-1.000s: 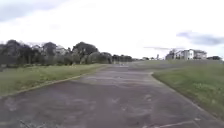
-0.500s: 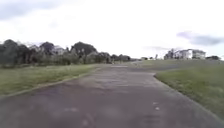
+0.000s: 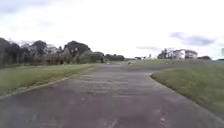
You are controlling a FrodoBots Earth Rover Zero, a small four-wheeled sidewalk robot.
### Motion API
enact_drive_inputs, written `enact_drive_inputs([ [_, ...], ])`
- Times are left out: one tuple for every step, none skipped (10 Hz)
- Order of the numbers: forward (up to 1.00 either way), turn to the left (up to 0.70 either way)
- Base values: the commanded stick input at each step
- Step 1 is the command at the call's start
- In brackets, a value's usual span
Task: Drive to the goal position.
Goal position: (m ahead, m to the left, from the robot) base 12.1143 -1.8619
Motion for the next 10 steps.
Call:
enact_drive_inputs([
  [0.70, 0.00],
  [0.70, 0.00],
  [0.70, 0.00],
  [0.70, 0.00],
  [0.70, 0.00],
  [0.70, 0.00],
  [0.70, 0.00],
  [0.70, 0.00],
  [0.70, 0.00],
  [0.70, 0.00],
])
